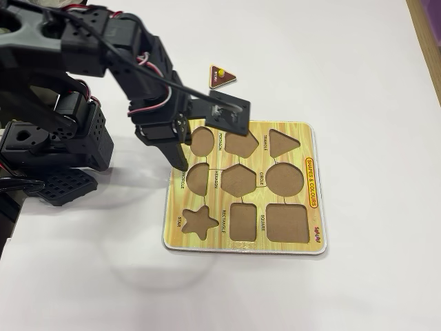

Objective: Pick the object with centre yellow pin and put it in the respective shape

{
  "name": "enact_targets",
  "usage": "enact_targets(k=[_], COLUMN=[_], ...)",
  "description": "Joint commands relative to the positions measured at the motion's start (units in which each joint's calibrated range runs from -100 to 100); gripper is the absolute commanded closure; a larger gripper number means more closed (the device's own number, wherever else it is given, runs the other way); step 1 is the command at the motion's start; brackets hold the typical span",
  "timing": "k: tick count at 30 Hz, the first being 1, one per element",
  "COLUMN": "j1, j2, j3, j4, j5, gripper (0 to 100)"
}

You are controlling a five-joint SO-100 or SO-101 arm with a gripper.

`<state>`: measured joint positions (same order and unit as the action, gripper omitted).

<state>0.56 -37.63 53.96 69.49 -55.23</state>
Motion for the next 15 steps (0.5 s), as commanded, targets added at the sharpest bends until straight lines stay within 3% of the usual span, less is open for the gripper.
enact_targets(k=[1,9,15], j1=[-4.2,-18.0,-27.5], j2=[4.6,11.9,18.3], j3=[-7.1,-13.8,-19.5], j4=[0.3,-0.4,-0.4], j5=[-6.0,-13.9,-16.7], gripper=[82,82,82])
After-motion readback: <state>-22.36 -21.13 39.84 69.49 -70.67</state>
